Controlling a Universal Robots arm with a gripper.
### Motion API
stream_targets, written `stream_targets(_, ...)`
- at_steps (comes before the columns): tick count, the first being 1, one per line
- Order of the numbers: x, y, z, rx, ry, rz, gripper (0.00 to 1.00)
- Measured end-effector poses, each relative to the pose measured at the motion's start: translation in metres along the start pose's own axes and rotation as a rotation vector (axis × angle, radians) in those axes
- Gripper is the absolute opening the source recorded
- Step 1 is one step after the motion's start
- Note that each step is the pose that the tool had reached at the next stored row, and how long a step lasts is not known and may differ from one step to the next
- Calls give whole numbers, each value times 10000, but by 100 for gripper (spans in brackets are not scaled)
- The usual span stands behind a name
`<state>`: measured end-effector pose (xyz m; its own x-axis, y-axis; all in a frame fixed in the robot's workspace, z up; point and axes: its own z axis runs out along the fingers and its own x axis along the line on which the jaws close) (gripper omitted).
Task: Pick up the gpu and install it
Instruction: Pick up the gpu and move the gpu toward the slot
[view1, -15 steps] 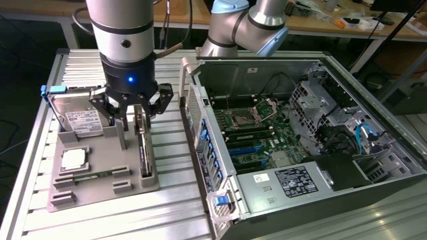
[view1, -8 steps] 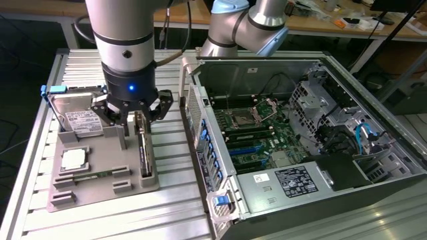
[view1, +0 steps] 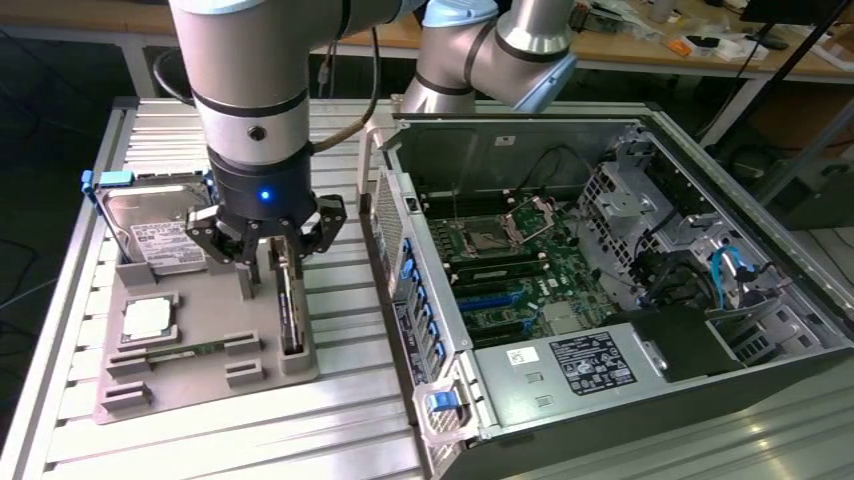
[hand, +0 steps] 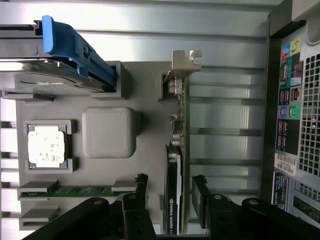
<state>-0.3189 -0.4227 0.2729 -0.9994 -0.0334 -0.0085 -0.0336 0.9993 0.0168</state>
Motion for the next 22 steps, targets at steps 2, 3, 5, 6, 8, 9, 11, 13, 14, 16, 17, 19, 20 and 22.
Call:
stream_targets(2,-3,-3,39,0,0,0,48)
stream_targets(3,-17,-4,70,0,1,-1,48)
stream_targets(5,-40,-5,111,0,0,-1,48)
stream_targets(6,-43,-6,129,0,0,-1,48)
stream_targets(8,-42,-8,164,0,1,1,48)
stream_targets(9,-43,-10,184,0,1,0,48)
stream_targets(11,-42,-14,222,-1,-1,0,48)
stream_targets(13,-42,-16,256,0,1,0,48)
stream_targets(14,-41,-17,275,0,0,0,48)
stream_targets(16,-41,-17,312,0,1,0,48)
stream_targets(17,-41,-18,322,0,0,0,48)
stream_targets(19,-41,-18,322,1,1,0,48)
stream_targets(20,-41,-18,322,2,2,0,48)
stream_targets(22,-41,-18,323,1,1,0,48)
